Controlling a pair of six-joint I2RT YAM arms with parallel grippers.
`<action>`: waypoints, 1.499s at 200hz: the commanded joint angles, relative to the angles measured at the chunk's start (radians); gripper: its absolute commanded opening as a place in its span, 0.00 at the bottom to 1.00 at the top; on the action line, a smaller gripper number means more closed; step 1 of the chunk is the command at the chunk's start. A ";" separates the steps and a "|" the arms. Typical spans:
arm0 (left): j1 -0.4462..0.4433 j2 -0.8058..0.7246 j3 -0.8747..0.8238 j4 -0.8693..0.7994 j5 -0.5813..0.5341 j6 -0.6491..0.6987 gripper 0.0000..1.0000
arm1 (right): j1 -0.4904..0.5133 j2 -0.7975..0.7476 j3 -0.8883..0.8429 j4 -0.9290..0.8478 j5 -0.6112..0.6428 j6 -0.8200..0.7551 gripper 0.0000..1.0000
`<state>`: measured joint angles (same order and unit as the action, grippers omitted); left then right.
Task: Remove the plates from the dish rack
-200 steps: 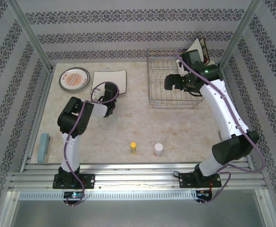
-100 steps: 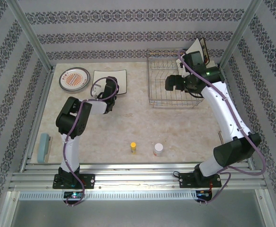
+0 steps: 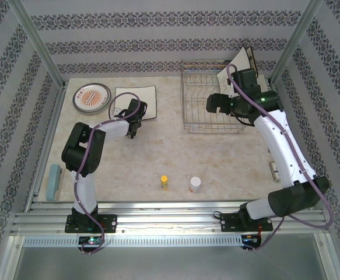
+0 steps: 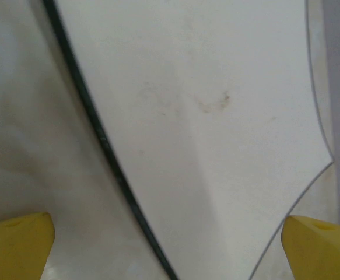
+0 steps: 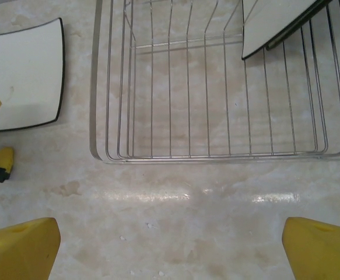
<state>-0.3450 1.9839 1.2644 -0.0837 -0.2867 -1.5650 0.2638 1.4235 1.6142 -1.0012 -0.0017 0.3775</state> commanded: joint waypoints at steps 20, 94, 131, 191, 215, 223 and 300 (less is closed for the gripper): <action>0.002 -0.113 0.014 -0.193 0.004 0.167 1.00 | -0.025 -0.050 -0.039 0.032 -0.013 0.013 0.98; 0.058 -0.287 0.319 -0.605 0.370 1.296 1.00 | -0.127 0.282 0.470 -0.190 0.154 -0.166 0.98; 0.064 -0.290 0.469 -0.926 0.333 1.442 1.00 | -0.202 0.443 0.650 -0.209 0.208 -0.201 0.98; 0.170 -0.264 0.517 -0.986 0.441 1.491 1.00 | -0.260 0.799 1.100 -0.318 0.167 -0.233 0.98; 0.207 -0.242 0.533 -0.983 0.442 1.500 1.00 | -0.273 0.843 1.103 -0.295 0.146 -0.239 0.98; 0.218 -0.236 0.538 -0.980 0.445 1.500 1.00 | -0.276 0.853 1.103 -0.288 0.149 -0.242 0.98; 0.257 -0.156 0.611 -0.976 0.442 1.521 1.00 | -0.310 0.936 1.102 -0.221 0.073 -0.258 0.98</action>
<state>-0.1043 1.8053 1.8297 -1.0271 0.1505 -0.0746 -0.0315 2.3249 2.6884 -1.2507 0.1120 0.1307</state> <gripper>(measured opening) 0.997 0.977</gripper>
